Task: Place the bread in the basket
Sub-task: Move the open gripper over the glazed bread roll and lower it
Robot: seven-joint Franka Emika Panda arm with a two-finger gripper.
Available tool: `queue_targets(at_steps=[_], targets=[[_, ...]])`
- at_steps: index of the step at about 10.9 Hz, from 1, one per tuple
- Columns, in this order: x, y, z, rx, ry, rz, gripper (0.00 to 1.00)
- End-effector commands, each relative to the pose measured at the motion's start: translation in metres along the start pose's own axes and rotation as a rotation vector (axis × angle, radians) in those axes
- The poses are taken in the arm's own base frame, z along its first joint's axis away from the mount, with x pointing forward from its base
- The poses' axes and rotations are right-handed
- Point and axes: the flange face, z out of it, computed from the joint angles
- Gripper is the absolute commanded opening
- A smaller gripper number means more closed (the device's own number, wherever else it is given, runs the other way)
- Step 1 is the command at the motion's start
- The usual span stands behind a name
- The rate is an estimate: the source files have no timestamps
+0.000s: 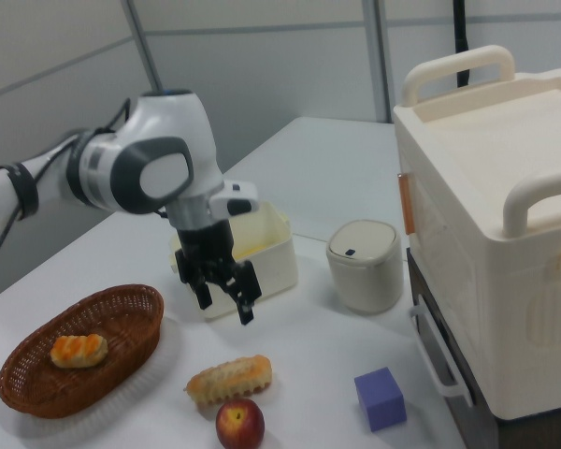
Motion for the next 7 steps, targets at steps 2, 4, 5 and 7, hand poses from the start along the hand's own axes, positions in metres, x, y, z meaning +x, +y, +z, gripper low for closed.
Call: queue_targets(at_steps=[2, 4, 5, 7], targets=[[0.009, -0.023, 0.061, 0.022, -0.028, 0.226, 1.00], [0.022, -0.039, 0.097, 0.016, -0.066, 0.337, 1.00], [0.031, -0.048, 0.110, 0.022, -0.042, 0.388, 1.00], [0.045, -0.057, 0.139, 0.033, -0.023, 0.452, 1.00]])
